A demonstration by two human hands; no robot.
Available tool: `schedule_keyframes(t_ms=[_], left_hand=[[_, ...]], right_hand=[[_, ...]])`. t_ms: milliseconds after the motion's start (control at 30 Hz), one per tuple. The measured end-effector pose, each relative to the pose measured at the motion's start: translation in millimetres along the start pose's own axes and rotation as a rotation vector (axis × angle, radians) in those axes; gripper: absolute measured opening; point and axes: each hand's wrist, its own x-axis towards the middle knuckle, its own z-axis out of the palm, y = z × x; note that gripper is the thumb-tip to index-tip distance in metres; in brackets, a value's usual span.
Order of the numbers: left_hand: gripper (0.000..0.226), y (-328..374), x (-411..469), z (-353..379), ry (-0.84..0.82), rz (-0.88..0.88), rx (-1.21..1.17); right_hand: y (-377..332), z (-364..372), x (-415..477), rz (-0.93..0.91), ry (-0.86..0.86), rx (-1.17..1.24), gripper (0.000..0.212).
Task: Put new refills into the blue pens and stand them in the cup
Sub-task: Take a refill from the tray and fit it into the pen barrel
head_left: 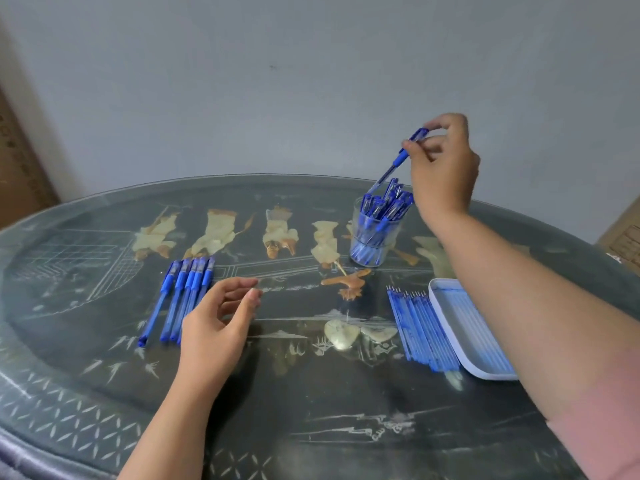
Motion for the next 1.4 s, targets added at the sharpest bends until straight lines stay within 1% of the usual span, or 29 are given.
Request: schedule_keyframes(t_ms=[133, 200, 300, 400, 467, 533, 667, 800, 933, 1000, 1133, 1267, 1333, 1400], left_hand=[[0.012, 0, 0, 1, -0.011, 0.004, 0.017], [0.013, 1, 0, 1, -0.010, 0.002, 0.014], [0.012, 2, 0, 2, -0.008, -0.005, 0.009], [0.012, 2, 0, 1, -0.012, -0.001, 0.013], [0.012, 2, 0, 1, -0.011, 0.002, 0.022], [0.011, 2, 1, 1, -0.007, 0.003, 0.024], [0.010, 3, -1, 4, 0.007, 0.004, 0.005], [0.010, 5, -6, 0, 0.017, 0.011, 0.006], [0.011, 13, -12, -6, 0.069, 0.032, -0.018], [0.011, 17, -15, -13, 0.115, 0.038, -0.037], [0.012, 18, -21, -44, 0.280, 0.024, -0.053], [0.015, 11, -25, -83, 0.463, -0.007, -0.043], [0.014, 5, -27, -94, 0.511, -0.027, -0.069], [0.014, 2, -26, -97, 0.524, -0.028, -0.081]], right_hand=[[16, 16, -3, 0.004, -0.220, -0.188, 0.016], [25, 21, -3, 0.008, -0.286, -0.236, 0.013], [35, 23, -2, 0.022, -0.334, -0.326, 0.014], [38, 24, 2, 0.020, -0.381, -0.461, 0.026], [36, 24, 4, -0.010, -0.401, -0.528, 0.032], [35, 25, 2, -0.060, -0.417, -0.578, 0.032], [35, 22, -2, -0.056, -0.409, -0.520, 0.022], [28, 15, -15, -0.060, -0.349, -0.439, 0.017], [14, 2, -45, -0.167, -0.241, -0.372, 0.018], [5, -1, -71, -0.206, -0.227, -0.308, 0.019], [-17, 13, -135, -0.203, -0.319, -0.204, 0.017], [-42, 48, -188, -0.061, -0.541, -0.166, 0.011], [-52, 70, -204, 0.015, -0.621, -0.177, 0.009], [-62, 93, -215, 0.118, -0.696, -0.198, 0.014]])
